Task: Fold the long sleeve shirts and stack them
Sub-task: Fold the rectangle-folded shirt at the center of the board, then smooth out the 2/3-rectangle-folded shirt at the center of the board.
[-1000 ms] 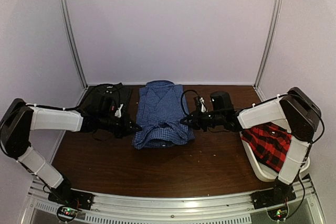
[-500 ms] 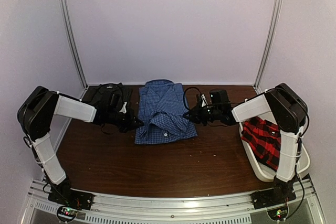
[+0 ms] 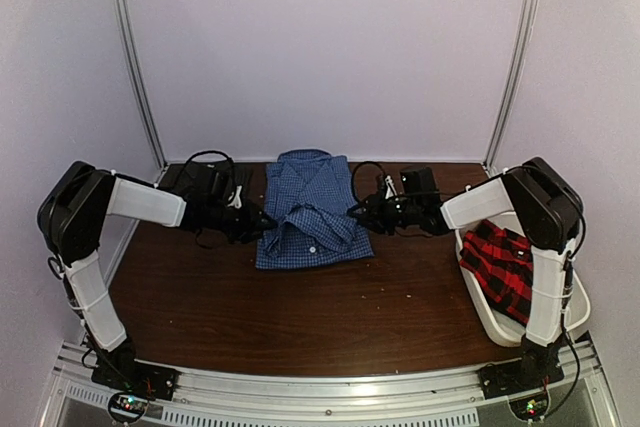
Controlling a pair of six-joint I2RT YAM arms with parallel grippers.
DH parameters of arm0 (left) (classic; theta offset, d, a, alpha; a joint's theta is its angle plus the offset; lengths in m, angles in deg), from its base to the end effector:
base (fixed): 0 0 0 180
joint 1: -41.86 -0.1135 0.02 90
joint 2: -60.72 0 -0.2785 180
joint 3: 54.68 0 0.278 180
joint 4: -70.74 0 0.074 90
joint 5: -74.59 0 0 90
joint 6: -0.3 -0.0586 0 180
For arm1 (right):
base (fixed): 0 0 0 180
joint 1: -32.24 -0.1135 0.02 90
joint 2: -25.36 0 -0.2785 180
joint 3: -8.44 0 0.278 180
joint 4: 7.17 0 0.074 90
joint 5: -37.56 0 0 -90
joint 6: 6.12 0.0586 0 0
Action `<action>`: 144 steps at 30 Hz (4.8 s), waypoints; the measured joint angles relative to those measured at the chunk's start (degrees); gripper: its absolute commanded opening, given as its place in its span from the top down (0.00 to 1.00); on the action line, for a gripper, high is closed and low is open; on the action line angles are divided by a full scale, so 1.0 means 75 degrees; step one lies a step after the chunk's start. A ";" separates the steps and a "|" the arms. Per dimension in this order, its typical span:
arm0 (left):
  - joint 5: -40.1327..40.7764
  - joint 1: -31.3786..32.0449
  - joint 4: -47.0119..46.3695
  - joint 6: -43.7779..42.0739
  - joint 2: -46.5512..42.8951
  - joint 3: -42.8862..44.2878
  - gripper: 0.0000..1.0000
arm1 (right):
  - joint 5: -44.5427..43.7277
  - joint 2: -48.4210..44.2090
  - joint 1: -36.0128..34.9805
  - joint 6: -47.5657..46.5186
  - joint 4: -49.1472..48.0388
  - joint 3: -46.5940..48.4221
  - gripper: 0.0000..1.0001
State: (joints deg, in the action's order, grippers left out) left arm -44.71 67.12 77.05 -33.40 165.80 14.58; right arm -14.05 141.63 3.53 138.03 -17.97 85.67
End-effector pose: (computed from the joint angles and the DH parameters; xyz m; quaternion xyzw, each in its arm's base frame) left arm 0.3592 -0.2012 0.1358 -0.1377 0.8795 -0.4314 0.1462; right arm 0.3902 0.2552 0.1314 0.0139 0.8278 0.5323 0.1767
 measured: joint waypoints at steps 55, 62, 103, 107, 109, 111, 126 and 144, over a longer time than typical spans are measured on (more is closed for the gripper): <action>0.2903 0.1233 0.2174 -0.2084 -0.0469 0.0361 0.84 | -0.3386 -0.0385 -0.1682 -0.4048 0.3824 0.1437 0.95; 0.3462 0.1052 0.2664 -0.2439 0.0251 0.2025 0.90 | -0.3474 -0.0382 -0.1428 -0.3654 0.3993 0.1947 1.00; 0.2177 0.0172 0.2072 -0.2154 -0.0676 0.0866 0.90 | -0.2285 0.1049 -0.2308 -0.4226 0.4395 0.4357 0.74; 0.1792 0.0315 0.1699 -0.1941 -0.0525 0.0691 0.91 | -0.2049 0.1673 -0.2305 -0.4226 0.4491 0.4876 0.74; 0.1614 0.0364 0.1425 -0.1836 -0.0341 0.0688 0.92 | -0.2008 0.1906 -0.2285 -0.4226 0.4543 0.5027 0.74; 0.1472 0.0393 0.1160 -0.1763 -0.0099 0.0688 0.93 | -0.1979 0.2154 -0.2244 -0.4211 0.4645 0.5243 0.74; 0.1749 0.0326 0.0787 -0.1349 0.1078 0.0831 0.98 | -0.2034 0.2873 -0.1040 -0.3212 0.4334 0.5659 0.58; 0.1877 0.0323 0.1064 -0.1381 0.1078 0.1215 0.98 | -0.1507 0.1655 -0.1192 -0.2865 0.3640 0.4077 0.48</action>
State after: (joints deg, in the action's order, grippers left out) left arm -30.63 69.54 85.03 -43.76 173.88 23.69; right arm -25.35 154.05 -5.41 116.55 9.33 116.25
